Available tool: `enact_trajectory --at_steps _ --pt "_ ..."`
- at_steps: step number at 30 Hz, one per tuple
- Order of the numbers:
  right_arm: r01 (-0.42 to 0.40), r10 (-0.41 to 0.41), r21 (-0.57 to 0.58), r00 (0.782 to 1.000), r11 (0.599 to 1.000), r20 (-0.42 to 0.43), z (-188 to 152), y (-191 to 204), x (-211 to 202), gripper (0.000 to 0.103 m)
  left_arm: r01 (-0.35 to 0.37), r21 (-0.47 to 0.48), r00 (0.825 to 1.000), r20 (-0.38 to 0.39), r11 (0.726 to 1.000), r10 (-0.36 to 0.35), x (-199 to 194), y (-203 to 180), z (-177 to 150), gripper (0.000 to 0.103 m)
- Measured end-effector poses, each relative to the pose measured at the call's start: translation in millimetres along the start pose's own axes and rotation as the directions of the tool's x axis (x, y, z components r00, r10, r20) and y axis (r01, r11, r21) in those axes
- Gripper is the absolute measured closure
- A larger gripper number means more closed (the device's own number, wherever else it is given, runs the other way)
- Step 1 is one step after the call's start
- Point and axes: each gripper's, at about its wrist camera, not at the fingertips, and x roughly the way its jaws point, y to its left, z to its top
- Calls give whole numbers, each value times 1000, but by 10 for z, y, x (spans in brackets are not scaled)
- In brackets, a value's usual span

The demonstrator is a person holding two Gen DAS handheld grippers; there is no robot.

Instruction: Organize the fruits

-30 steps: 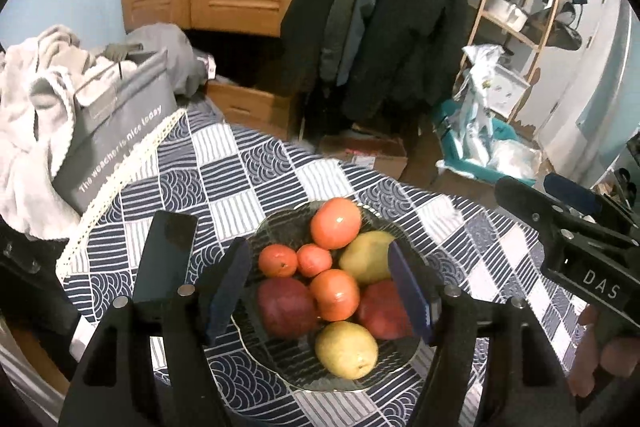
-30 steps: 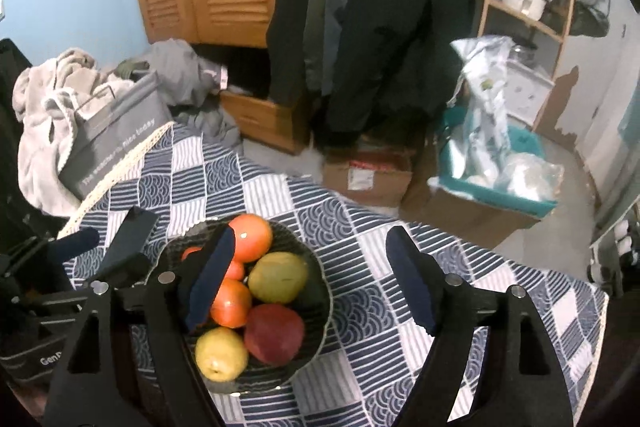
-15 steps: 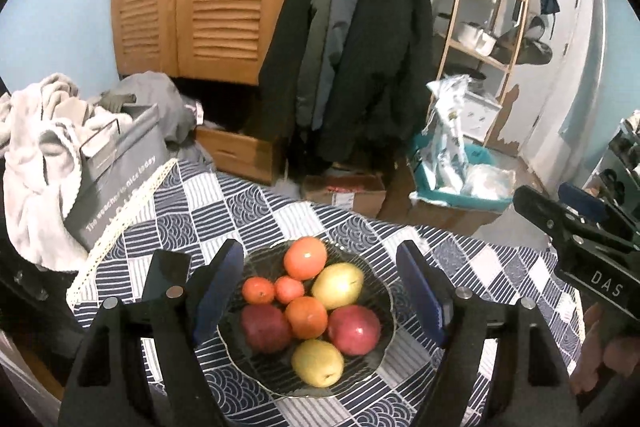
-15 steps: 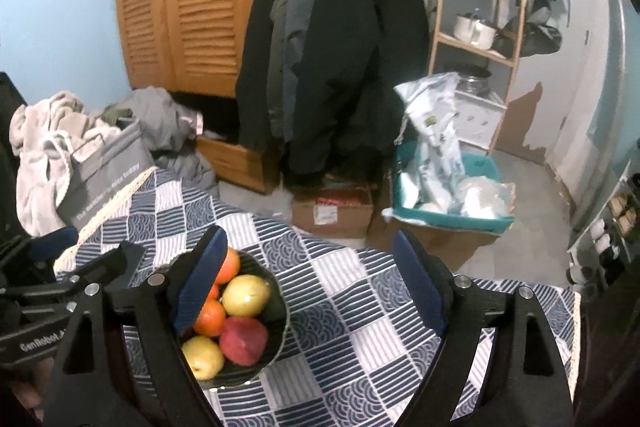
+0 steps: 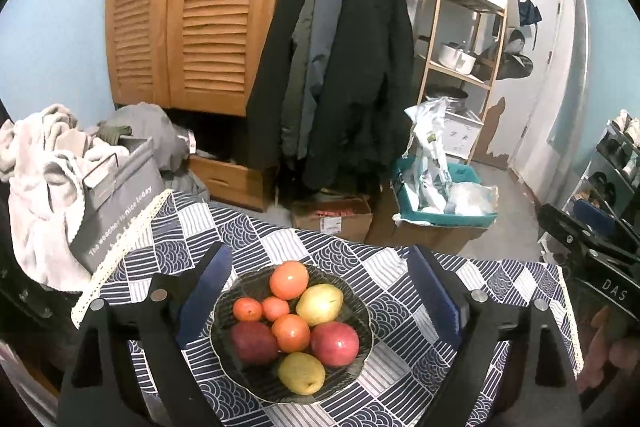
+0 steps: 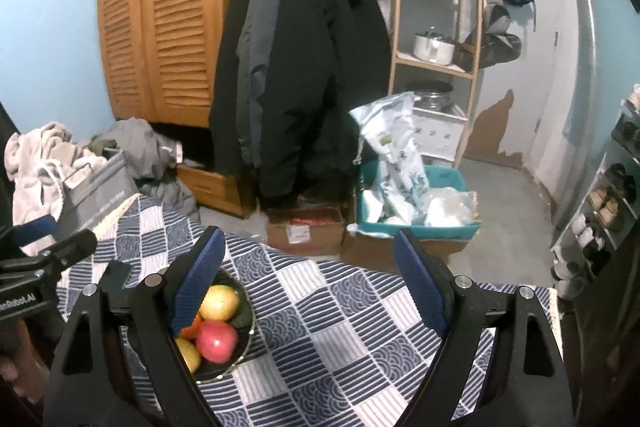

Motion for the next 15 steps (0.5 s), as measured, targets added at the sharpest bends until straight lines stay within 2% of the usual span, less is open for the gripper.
enact_trajectory --at_steps 8,15 --pt "28 -28 17 999 999 36 -64 -221 -231 18 2 19 1000 30 1000 -3 -117 -132 58 2" --pt "63 -64 41 997 997 46 -148 -438 -308 18 -14 53 999 49 998 11 -167 -263 79 1"
